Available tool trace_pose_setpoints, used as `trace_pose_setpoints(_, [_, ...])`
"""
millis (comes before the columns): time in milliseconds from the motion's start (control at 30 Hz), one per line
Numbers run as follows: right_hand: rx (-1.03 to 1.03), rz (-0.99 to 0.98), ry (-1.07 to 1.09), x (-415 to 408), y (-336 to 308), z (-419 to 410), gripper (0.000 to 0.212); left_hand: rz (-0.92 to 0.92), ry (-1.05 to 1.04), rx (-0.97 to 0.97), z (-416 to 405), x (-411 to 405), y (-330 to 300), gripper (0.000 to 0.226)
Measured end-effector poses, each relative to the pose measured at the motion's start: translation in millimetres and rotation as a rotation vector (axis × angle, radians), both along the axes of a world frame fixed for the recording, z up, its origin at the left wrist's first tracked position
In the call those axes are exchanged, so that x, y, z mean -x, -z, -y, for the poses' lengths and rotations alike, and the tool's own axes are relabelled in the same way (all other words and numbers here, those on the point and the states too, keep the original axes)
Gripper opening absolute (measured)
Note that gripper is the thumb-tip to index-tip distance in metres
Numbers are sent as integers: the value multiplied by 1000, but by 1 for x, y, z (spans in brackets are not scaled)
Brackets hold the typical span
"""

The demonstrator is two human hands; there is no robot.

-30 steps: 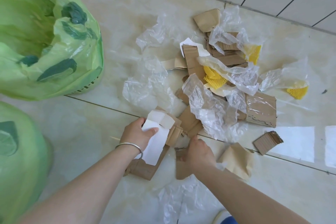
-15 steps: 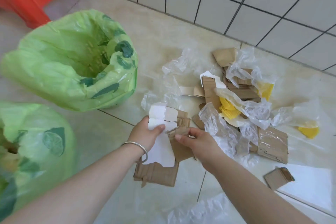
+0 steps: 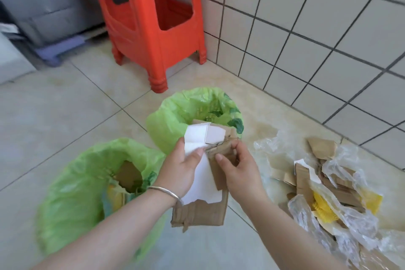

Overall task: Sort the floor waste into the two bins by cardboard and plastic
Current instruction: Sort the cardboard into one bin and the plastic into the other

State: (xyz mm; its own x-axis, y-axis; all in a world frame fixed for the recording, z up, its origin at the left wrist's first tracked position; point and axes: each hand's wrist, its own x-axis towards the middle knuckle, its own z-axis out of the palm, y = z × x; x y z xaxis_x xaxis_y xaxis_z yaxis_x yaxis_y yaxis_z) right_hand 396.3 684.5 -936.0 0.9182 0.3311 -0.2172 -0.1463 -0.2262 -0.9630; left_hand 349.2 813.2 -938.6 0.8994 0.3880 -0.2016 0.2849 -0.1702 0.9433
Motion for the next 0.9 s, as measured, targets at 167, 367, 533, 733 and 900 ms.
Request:
trace_pose_setpoints(167, [-103, 56, -66, 11, -33, -68, 71, 134, -122, 14, -55, 29, -37, 30])
trace_pose_setpoints(367, [-36, 93, -273, 31, -52, -144, 25, 120, -276, -188, -136, 79, -50, 46])
trace_pose_setpoints(533, [86, 75, -367, 58, -23, -177, 19, -31, -356, -224, -172, 118, -25, 21])
trace_pose_setpoints(733, [392, -8, -510, 66, 36, -190, 22, -346, -93, -346, -189, 130, 15, 29])
trace_pose_setpoints(900, [549, -102, -520, 62, 68, -203, 30, -544, 88, -535, -198, 115, 40, 37])
